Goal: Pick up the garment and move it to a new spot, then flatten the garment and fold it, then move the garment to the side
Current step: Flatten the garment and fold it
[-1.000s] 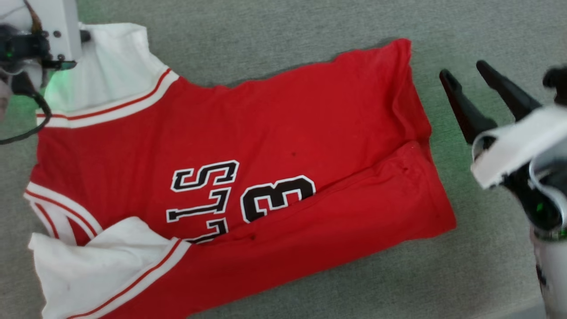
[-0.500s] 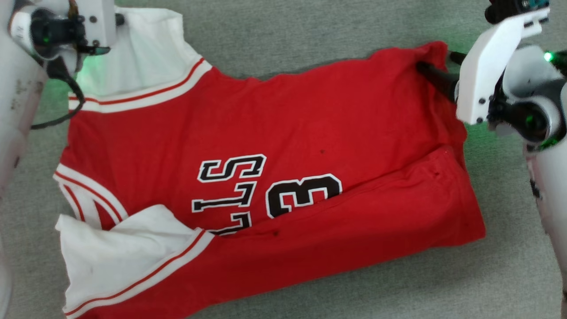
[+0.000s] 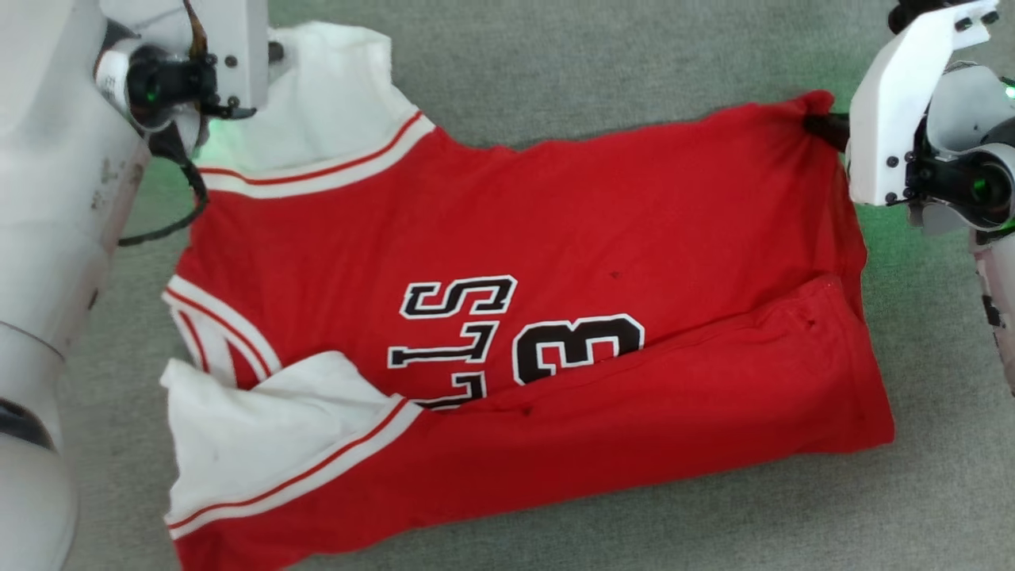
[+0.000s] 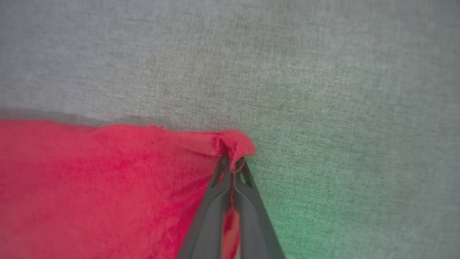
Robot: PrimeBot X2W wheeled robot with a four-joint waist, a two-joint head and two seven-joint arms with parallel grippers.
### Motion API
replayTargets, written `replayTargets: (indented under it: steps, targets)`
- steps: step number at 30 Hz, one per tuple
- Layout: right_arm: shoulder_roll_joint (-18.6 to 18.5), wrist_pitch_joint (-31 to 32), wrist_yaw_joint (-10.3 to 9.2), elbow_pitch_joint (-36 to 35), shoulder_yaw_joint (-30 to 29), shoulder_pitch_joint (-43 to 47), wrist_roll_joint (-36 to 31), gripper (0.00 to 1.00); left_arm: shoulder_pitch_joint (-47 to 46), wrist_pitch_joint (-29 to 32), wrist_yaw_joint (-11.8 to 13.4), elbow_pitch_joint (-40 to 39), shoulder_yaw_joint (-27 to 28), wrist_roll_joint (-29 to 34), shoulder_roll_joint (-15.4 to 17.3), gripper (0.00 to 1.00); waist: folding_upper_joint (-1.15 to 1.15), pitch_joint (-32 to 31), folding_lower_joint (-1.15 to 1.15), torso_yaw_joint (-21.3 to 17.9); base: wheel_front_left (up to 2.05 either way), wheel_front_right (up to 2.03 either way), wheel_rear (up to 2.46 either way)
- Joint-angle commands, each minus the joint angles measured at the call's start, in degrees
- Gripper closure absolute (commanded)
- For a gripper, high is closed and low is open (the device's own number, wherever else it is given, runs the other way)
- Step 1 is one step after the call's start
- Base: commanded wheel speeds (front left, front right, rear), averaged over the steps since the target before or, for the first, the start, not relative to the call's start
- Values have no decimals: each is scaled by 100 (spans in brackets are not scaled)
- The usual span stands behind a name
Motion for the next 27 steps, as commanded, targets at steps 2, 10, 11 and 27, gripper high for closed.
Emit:
replayTargets:
  steps: [2, 10, 11, 27]
  targets:
    - [-74, -144, -7, 44, -6, 21, 96, 100, 42, -79, -61, -19, -8, -59, -21, 100, 0, -324, 0, 212, 0, 0, 0]
    - [-317, -561, -7, -77, 233, 218, 230, 100, 195, -317, -127, -277, -28, -122, 6, 100, 0, -998, 0, 496, 0, 0, 0]
    - [-359, -577, -7, -117, 283, 251, 257, 100, 220, -313, -132, -344, -52, -120, 45, 100, 0, -1077, 0, 522, 0, 0, 0]
    - [-1622, -241, -7, -1502, 742, 1532, 978, 100, 1507, -40, 487, -2885, -203, -377, 1195, 100, 0, -2042, 0, 851, 0, 0, 0]
